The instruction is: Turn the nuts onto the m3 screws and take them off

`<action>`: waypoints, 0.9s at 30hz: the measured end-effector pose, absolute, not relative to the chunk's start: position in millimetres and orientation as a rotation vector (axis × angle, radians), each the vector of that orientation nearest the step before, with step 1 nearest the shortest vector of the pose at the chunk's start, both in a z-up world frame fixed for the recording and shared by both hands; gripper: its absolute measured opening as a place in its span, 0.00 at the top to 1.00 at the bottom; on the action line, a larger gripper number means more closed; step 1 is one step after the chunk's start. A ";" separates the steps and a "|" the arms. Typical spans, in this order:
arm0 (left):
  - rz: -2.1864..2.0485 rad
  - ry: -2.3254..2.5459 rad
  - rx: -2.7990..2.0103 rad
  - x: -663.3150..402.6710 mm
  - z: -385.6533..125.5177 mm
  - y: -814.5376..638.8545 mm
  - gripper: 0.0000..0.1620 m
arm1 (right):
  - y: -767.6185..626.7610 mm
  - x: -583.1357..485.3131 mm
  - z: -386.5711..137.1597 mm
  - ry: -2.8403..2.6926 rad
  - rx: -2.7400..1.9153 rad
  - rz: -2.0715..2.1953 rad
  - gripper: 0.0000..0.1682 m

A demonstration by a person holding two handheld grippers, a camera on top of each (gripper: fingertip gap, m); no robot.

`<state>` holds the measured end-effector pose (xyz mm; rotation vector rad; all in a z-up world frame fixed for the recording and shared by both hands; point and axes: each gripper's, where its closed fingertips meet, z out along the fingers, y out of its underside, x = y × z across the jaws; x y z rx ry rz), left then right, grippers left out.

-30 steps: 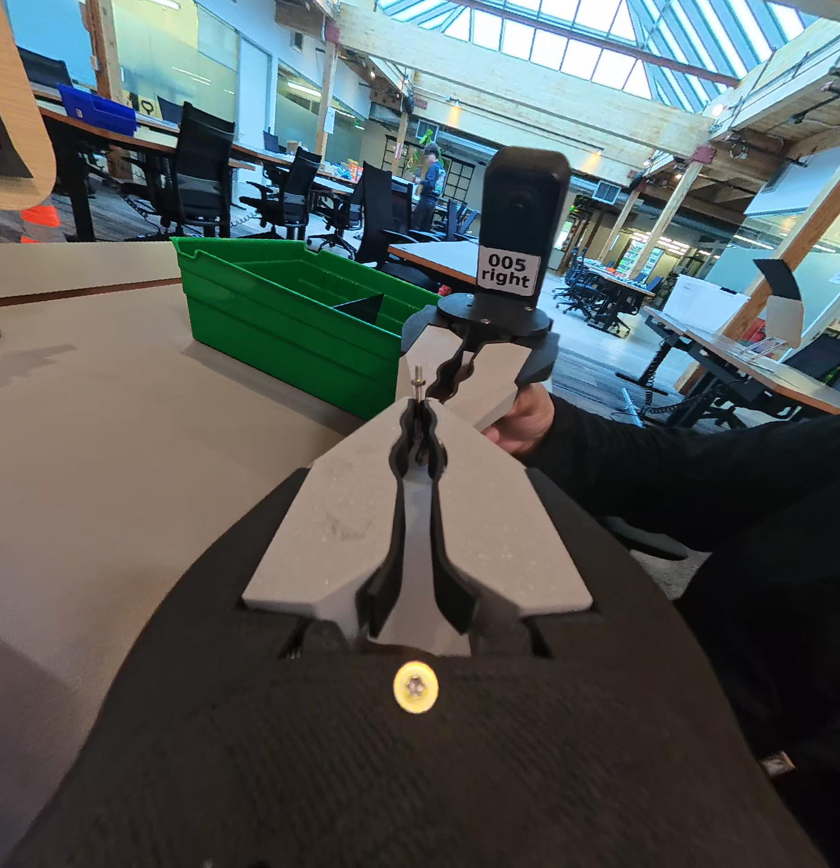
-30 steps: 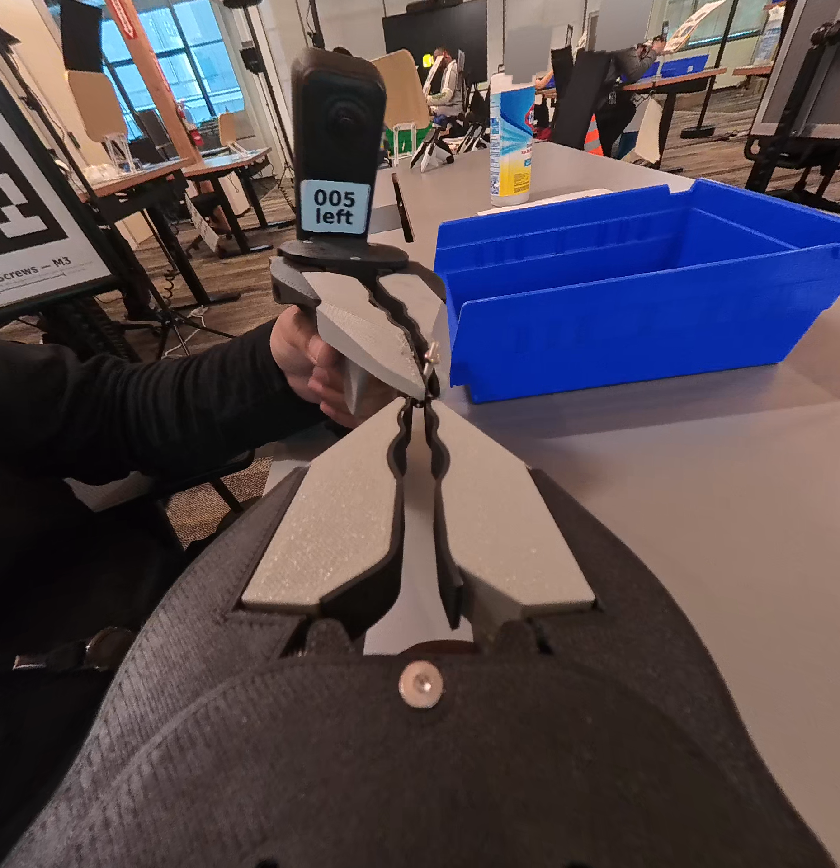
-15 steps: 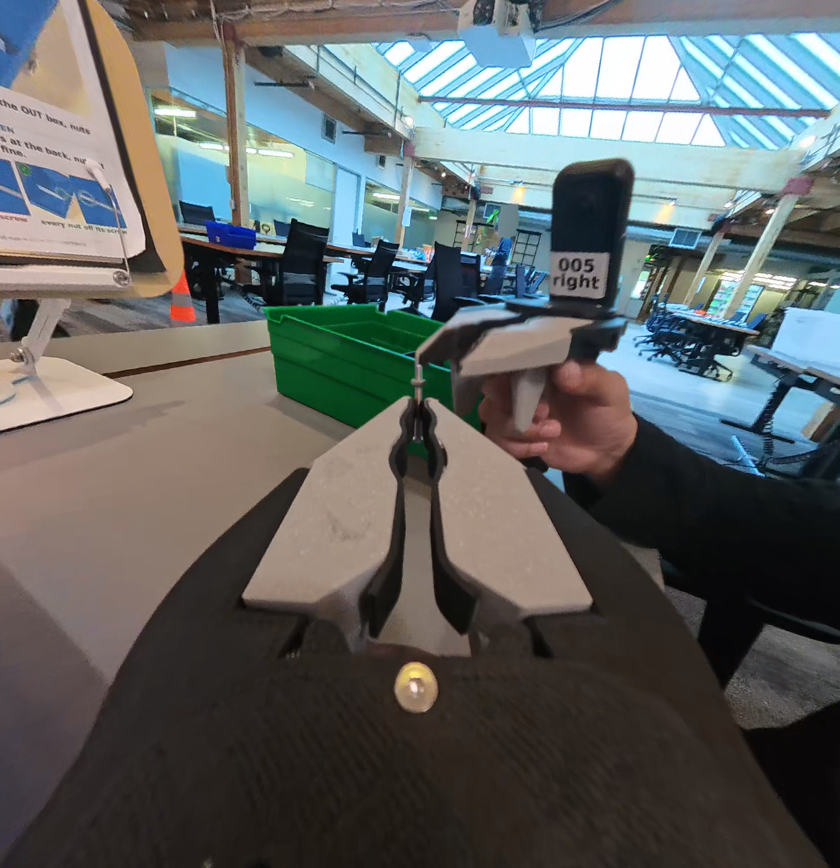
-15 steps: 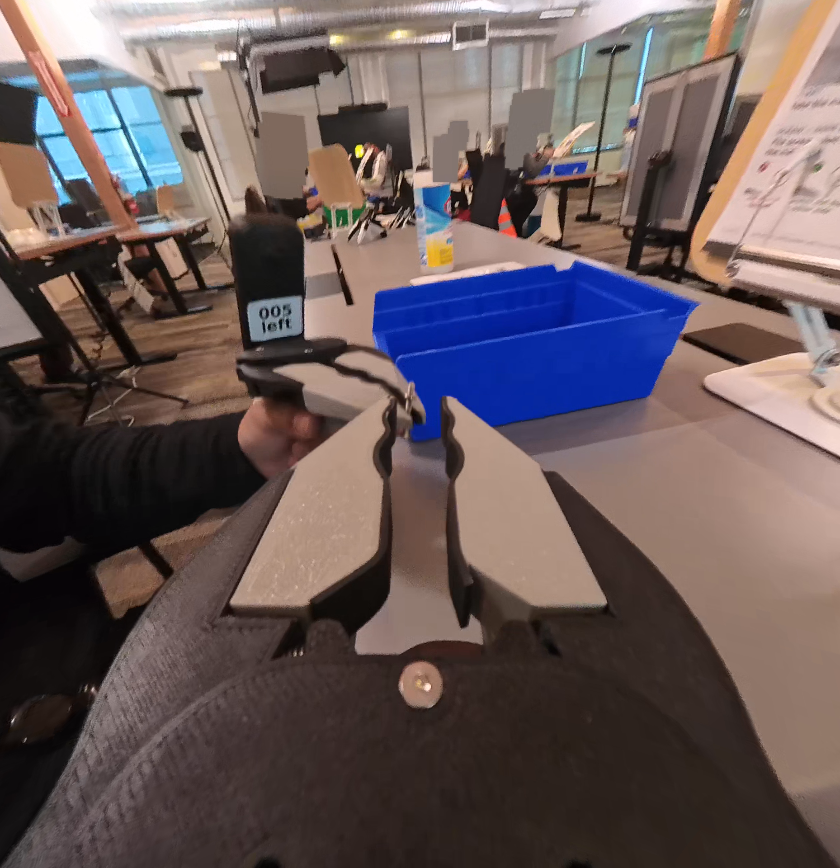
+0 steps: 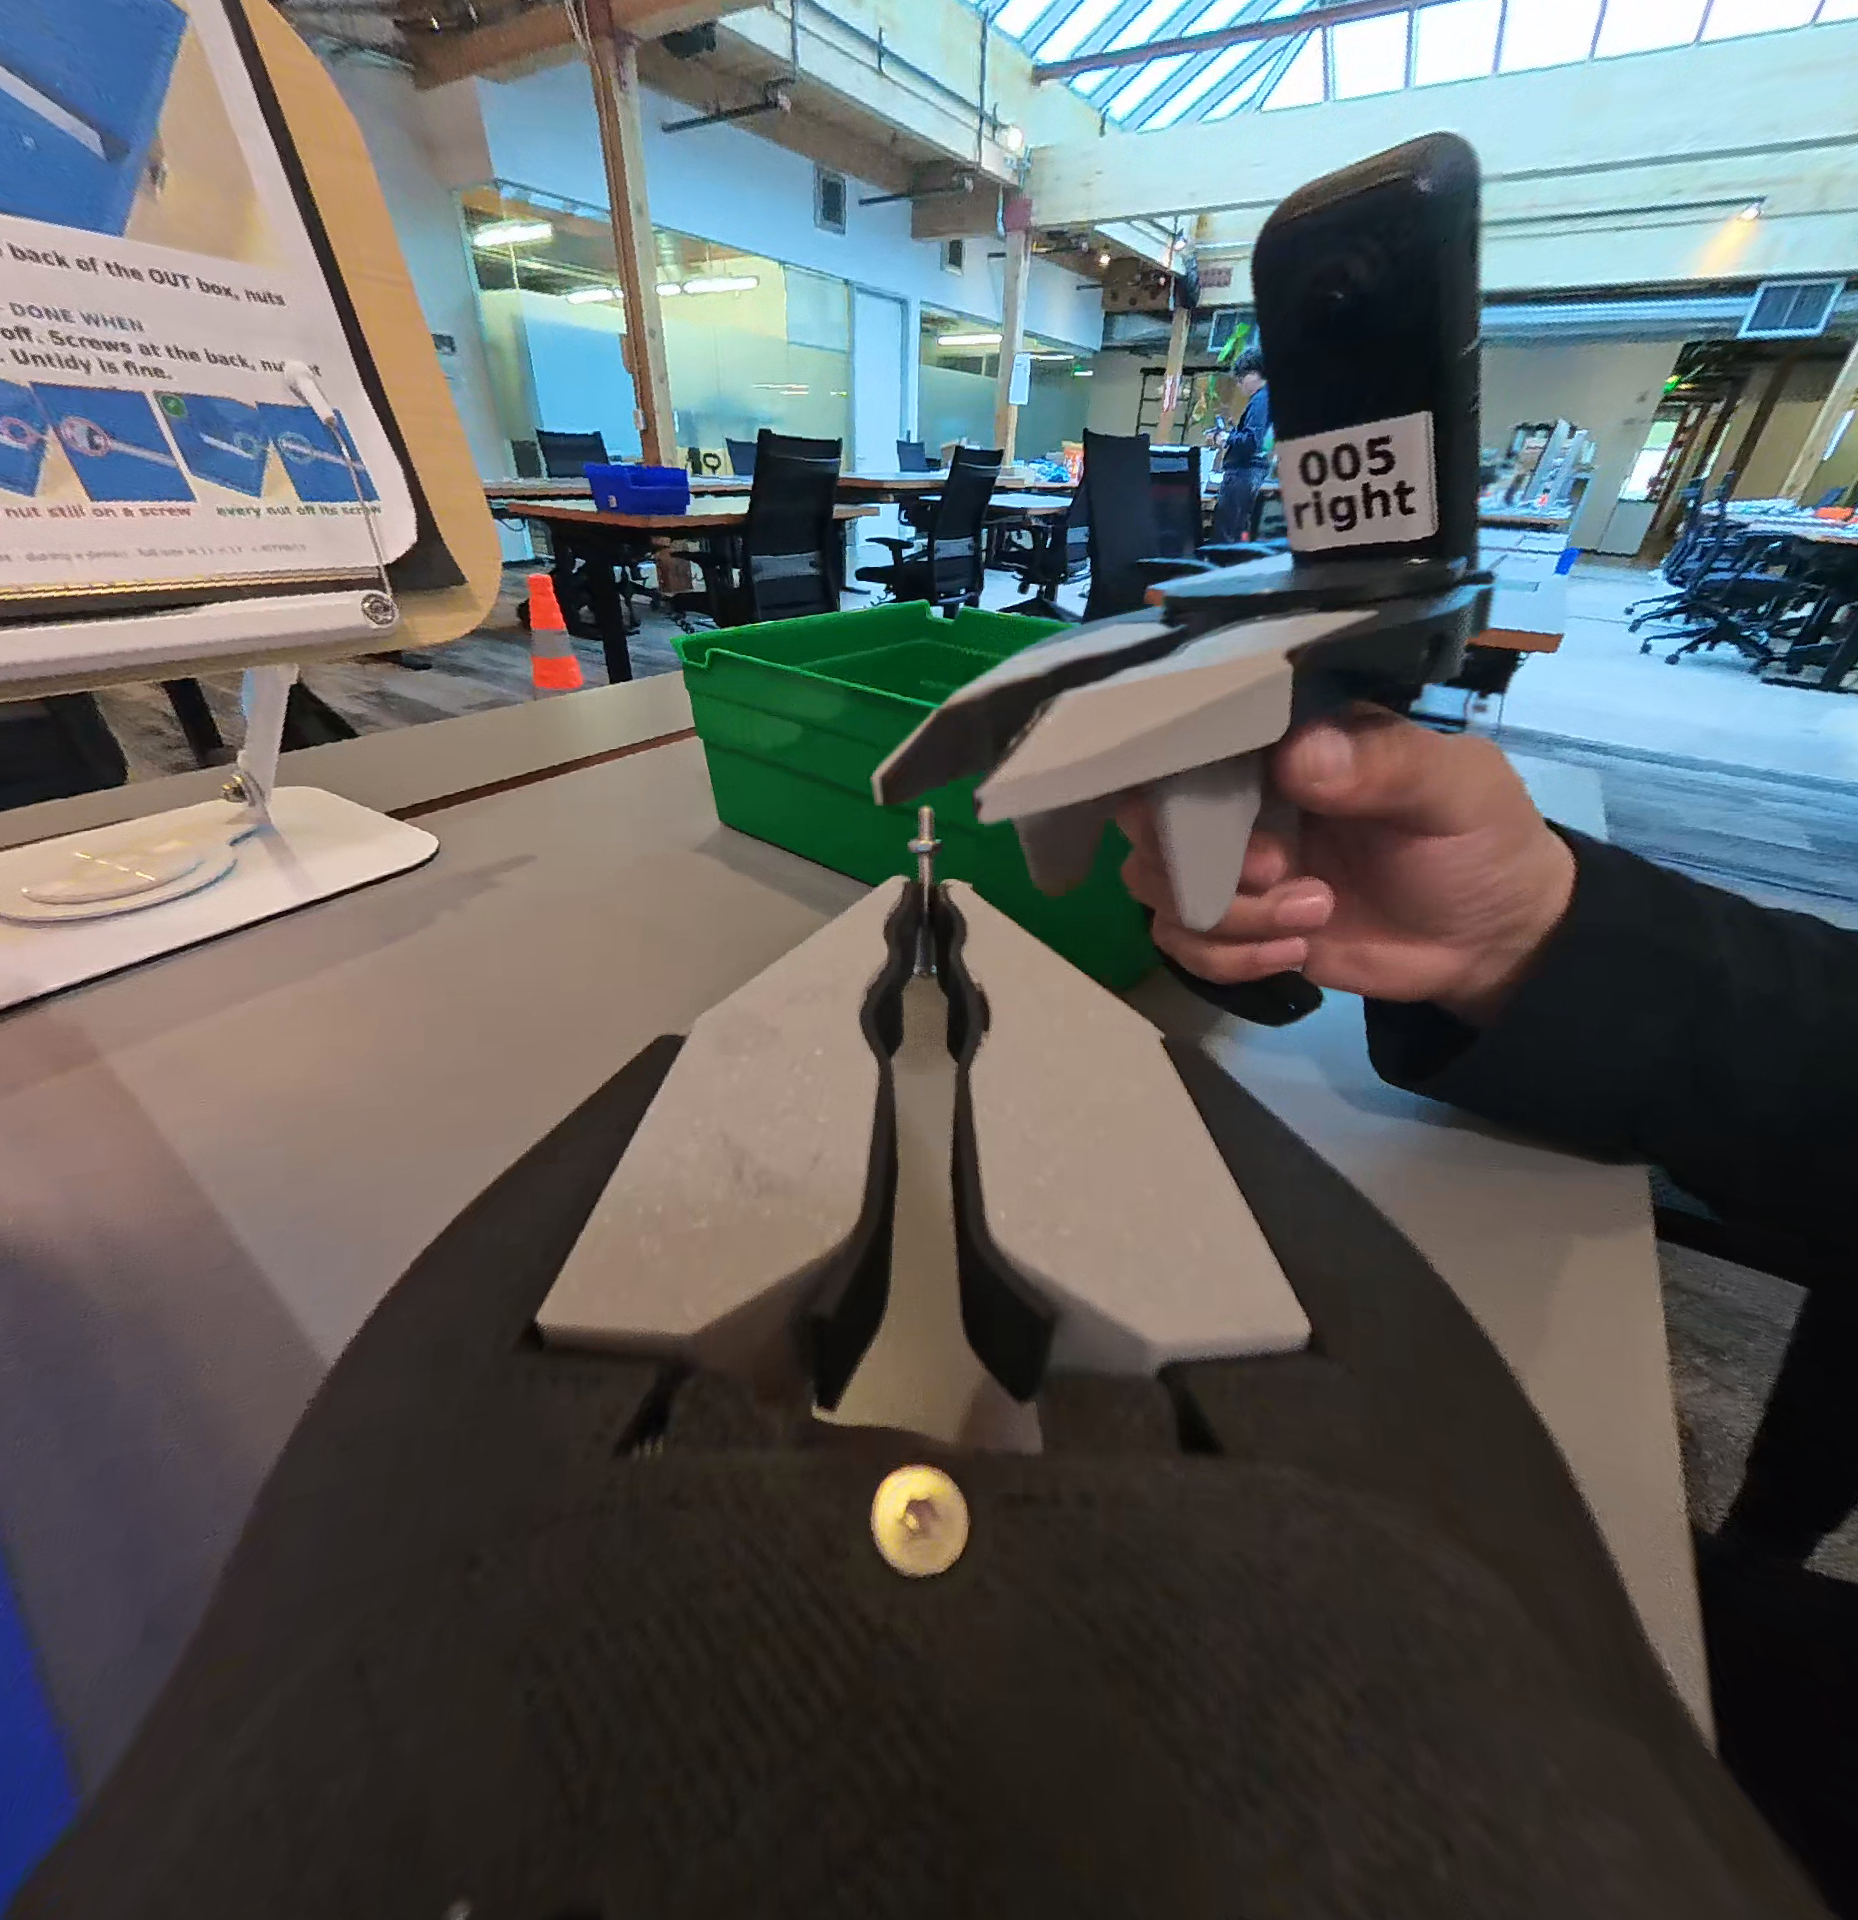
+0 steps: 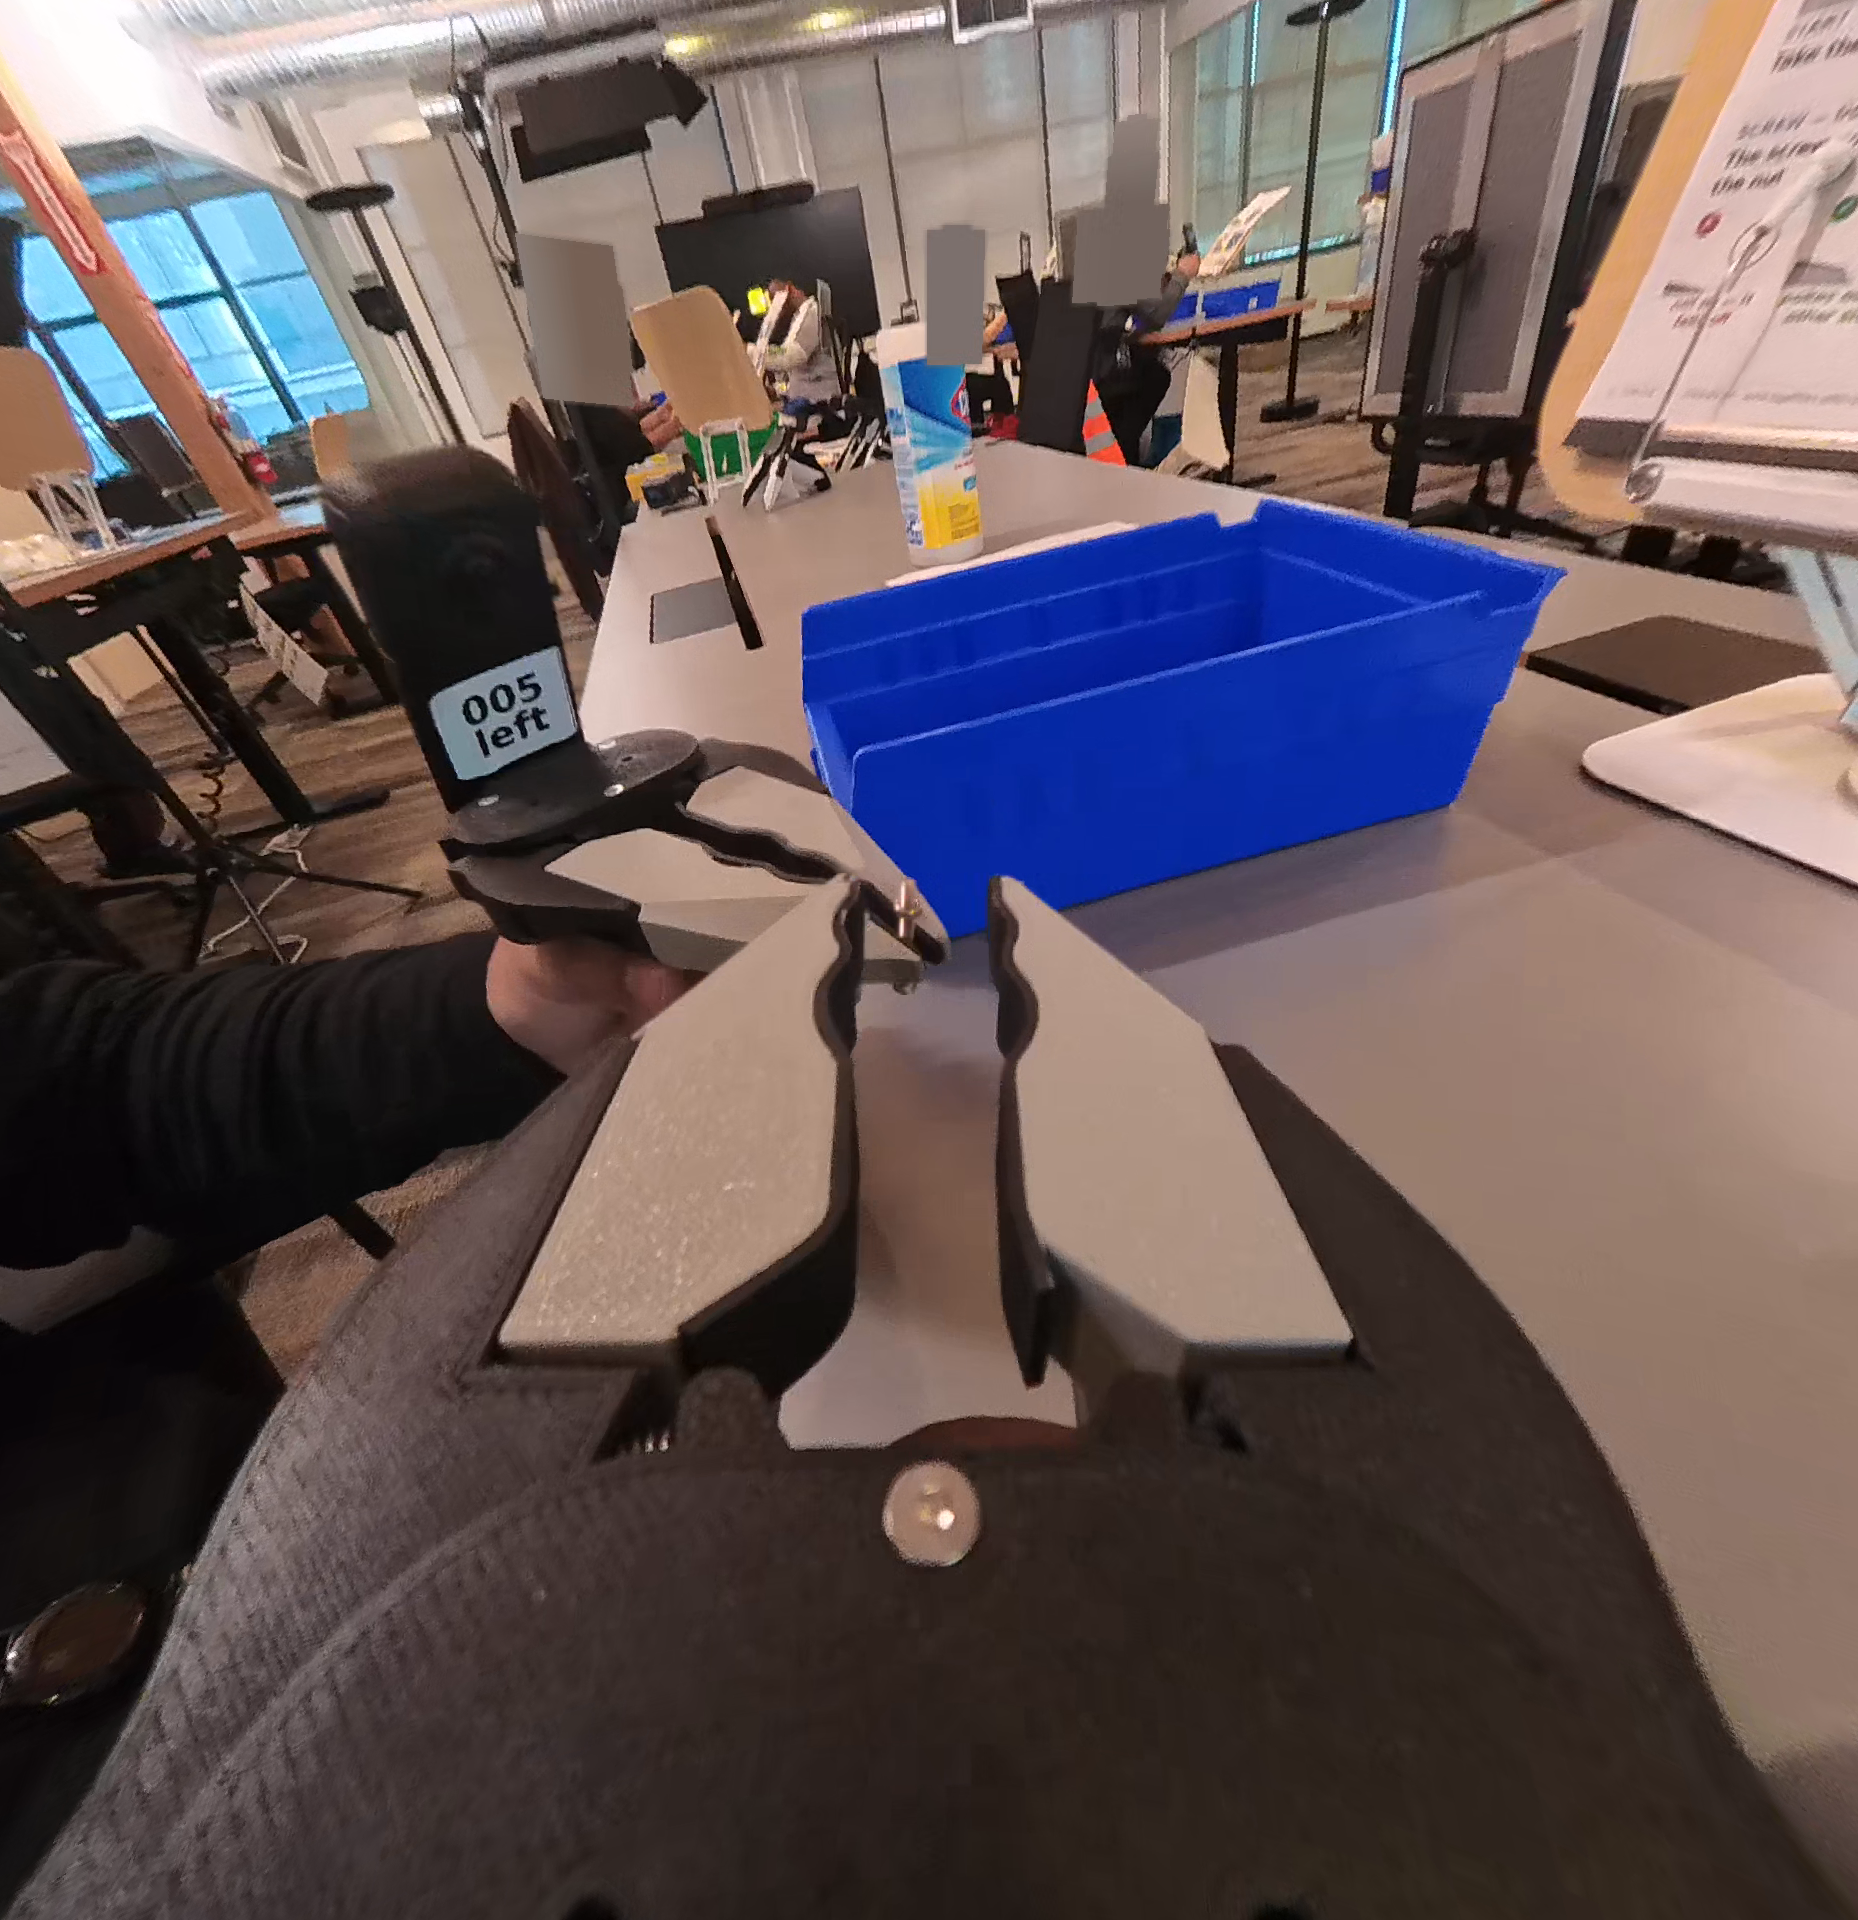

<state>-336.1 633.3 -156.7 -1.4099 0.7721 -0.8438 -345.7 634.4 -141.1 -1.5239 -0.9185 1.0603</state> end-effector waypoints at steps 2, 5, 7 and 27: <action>-0.841 0.787 -1.410 -334.0 -157.8 631.6 1.00 | 634.8 -350.2 -146.6 -0.923 -1.550 1.058 0.88; -0.830 0.802 -1.414 -331.0 -159.7 630.3 1.00 | 631.6 -355.3 -149.9 -0.922 -1.570 1.125 0.99; -0.835 0.797 -1.423 -330.6 -160.5 630.8 1.00 | 633.0 -354.8 -150.6 -0.914 -1.581 1.127 0.99; -0.869 0.833 -1.527 -326.6 -179.0 632.2 1.00 | 632.7 -358.2 -159.6 -0.997 -1.586 0.973 0.99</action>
